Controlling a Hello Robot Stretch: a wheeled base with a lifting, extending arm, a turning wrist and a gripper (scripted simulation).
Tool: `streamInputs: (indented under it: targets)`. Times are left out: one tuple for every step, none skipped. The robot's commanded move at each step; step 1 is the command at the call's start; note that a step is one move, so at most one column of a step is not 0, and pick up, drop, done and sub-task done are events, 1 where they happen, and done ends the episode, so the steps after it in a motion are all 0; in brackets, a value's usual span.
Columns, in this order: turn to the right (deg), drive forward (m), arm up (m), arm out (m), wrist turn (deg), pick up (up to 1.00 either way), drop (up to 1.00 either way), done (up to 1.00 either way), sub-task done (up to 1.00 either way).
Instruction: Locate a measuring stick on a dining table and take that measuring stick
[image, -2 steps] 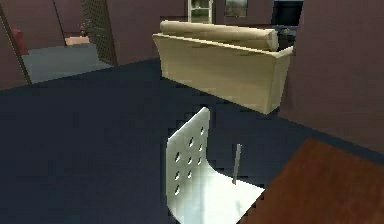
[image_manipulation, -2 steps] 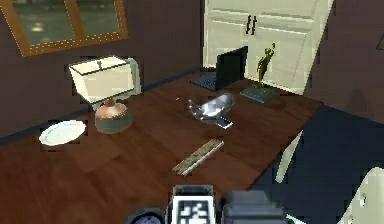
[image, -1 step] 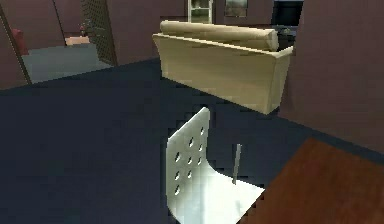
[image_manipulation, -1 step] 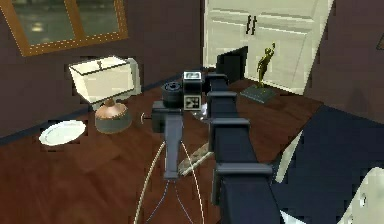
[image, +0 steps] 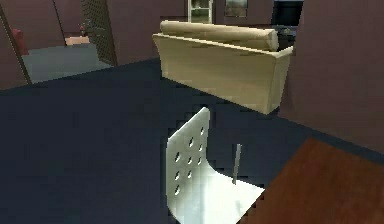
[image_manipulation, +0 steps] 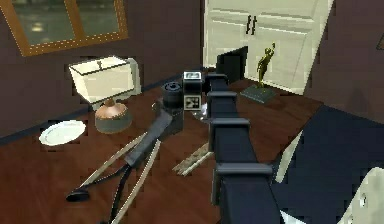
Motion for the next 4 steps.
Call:
streamInputs:
  targets:
    - [0.0,0.0,0.0,0.0,45.0,0.0,0.0,0.0,0.0]
    - [0.0,0.0,0.0,0.0,45.0,0.0,0.0,0.0,0.0]
    - [0.0,0.0,0.0,0.0,45.0,0.0,0.0,0.0,0.0]
    - [0.0,0.0,0.0,0.02,0.0,0.0,0.0,0.0,0.0]
